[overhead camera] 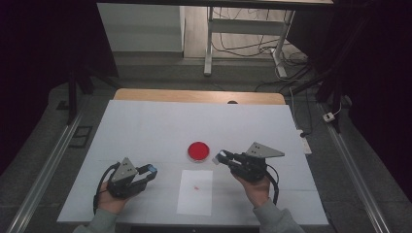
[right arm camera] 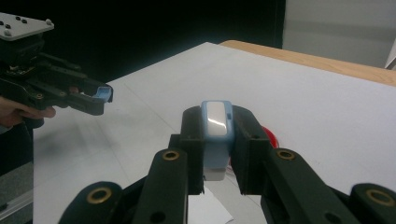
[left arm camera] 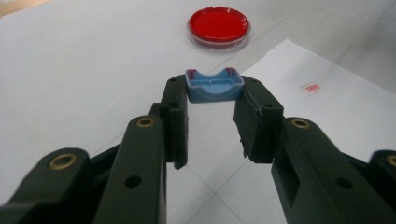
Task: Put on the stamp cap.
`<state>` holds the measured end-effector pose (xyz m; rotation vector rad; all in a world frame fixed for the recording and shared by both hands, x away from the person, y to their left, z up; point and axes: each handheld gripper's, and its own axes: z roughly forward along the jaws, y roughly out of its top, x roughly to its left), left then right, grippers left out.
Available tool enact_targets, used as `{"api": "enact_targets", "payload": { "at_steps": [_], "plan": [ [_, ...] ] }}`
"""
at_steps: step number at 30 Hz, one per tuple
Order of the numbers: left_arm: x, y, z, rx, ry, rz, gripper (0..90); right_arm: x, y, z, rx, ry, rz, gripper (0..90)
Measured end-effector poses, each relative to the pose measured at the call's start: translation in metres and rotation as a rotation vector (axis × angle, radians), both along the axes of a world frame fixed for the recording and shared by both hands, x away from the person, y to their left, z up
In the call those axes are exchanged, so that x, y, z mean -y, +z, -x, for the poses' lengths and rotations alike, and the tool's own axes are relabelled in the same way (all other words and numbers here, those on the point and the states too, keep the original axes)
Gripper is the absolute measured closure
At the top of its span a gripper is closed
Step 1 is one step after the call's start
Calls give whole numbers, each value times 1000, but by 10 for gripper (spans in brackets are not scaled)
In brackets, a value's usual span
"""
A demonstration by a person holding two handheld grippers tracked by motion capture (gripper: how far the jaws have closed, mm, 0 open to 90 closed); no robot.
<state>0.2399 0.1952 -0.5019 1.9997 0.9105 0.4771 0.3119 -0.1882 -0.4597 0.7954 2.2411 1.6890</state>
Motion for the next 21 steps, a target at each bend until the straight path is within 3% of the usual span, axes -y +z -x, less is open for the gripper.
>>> {"api": "enact_targets", "payload": {
  "at_steps": [12, 21],
  "plan": [
    [22, 8, -3, 13, -39, -13, 657, -2, 2, 3, 6, 4, -8, 752],
    [41, 20, -16, 33, -85, -26, 657, -1, 4, 2, 7, 2, -22, 752]
  ]
}}
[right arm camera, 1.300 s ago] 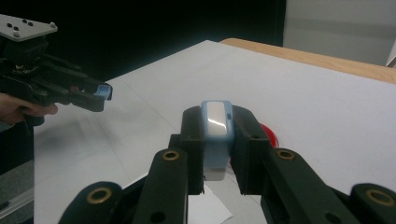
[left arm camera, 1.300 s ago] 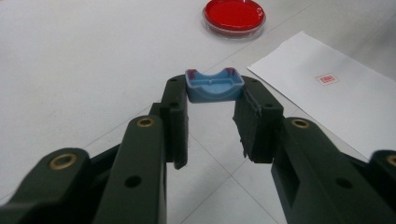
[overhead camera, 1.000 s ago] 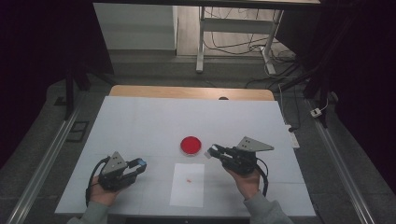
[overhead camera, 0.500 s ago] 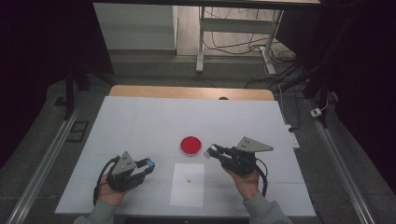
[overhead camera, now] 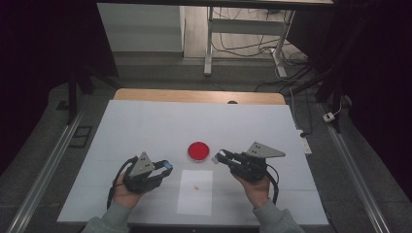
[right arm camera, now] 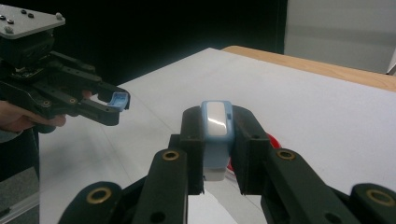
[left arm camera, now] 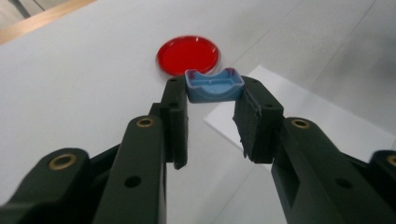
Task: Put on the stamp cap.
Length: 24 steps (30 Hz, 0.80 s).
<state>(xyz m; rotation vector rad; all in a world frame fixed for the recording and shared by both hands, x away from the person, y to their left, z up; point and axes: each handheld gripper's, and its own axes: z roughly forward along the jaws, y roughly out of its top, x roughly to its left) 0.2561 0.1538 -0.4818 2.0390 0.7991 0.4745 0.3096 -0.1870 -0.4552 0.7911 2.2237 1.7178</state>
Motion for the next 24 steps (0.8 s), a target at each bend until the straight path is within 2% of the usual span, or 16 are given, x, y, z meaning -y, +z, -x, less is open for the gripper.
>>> {"api": "enact_targets", "payload": {
  "at_steps": [5, 16, 24],
  "plan": [
    [10, 4, -7, 8, -22, -4, 657, 1, 1, 0, 1, -1, -2, 751],
    [20, 0, -17, -3, -34, -1, 657, -2, 1, -1, -2, 3, -4, 751],
    [35, 1, -23, 0, -54, 2, 656, -4, 1, -1, -3, 5, -6, 750]
  ]
}}
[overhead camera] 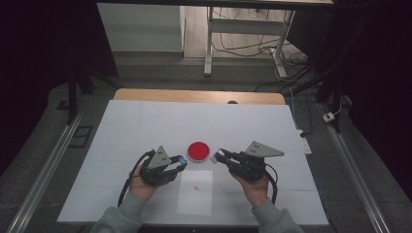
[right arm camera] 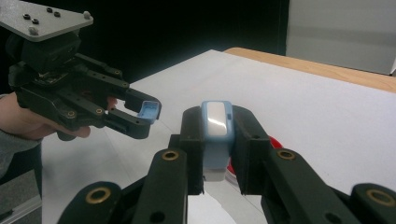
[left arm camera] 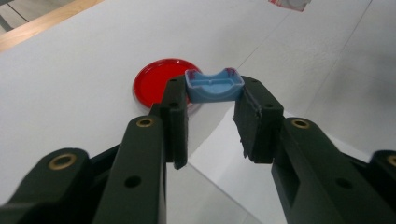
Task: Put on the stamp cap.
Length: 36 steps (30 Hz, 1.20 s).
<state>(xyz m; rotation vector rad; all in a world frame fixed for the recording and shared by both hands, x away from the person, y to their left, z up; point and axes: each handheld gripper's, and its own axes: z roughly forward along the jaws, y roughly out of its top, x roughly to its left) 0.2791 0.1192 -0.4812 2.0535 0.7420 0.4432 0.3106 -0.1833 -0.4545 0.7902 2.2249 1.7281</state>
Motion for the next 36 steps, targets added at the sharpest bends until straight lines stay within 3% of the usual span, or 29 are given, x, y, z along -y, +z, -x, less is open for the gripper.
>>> {"api": "enact_targets", "payload": {
  "at_steps": [12, 18, 36],
  "plan": [
    [18, -6, -3, -7, -29, 1, 656, -1, -1, 0, 2, -6, 2, 748],
    [24, -10, -1, -7, -36, -25, 656, -3, 0, 2, 2, -1, 0, 748],
    [34, -14, 0, -11, -53, -27, 656, -7, -1, 3, -3, 15, -1, 747]
  ]
}}
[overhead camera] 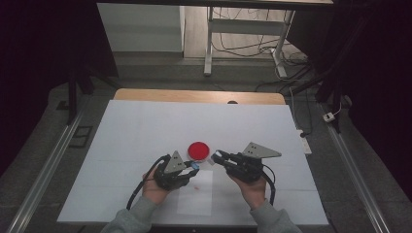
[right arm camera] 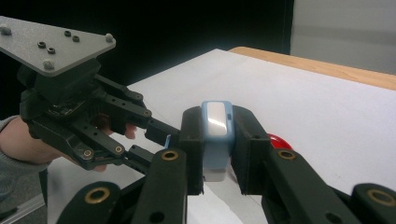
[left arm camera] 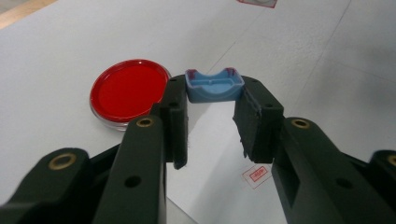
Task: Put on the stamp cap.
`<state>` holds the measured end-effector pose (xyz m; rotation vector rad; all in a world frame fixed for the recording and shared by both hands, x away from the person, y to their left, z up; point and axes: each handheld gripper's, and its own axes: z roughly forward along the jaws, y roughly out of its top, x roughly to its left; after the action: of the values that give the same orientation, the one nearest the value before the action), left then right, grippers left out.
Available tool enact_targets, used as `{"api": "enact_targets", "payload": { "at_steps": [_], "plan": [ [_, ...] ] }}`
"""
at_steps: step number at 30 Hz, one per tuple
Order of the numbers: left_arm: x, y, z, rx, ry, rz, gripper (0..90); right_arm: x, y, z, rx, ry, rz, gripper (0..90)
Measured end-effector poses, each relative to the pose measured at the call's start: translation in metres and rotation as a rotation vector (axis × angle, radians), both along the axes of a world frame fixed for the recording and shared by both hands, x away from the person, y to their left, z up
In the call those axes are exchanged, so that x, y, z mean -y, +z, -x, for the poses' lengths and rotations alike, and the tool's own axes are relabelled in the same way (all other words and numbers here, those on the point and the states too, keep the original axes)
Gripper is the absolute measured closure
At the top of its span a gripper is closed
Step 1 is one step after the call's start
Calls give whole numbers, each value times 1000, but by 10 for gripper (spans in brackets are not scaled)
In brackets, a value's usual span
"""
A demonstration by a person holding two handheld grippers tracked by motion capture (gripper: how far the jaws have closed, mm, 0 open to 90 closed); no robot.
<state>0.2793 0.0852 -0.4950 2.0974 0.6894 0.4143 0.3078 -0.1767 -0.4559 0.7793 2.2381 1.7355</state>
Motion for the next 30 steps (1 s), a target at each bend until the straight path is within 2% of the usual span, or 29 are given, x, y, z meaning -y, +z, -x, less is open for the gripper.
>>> {"api": "enact_targets", "payload": {
  "at_steps": [16, 24, 30],
  "plan": [
    [11, -2, 1, 4, -16, -4, 656, -7, -2, 2, -12, 19, -2, 747],
    [18, -3, 4, 35, -9, -11, 656, -12, -3, 4, -14, 27, 1, 747],
    [20, -4, 4, 30, -15, -17, 656, -16, -2, 6, -16, 26, 3, 747]
  ]
}}
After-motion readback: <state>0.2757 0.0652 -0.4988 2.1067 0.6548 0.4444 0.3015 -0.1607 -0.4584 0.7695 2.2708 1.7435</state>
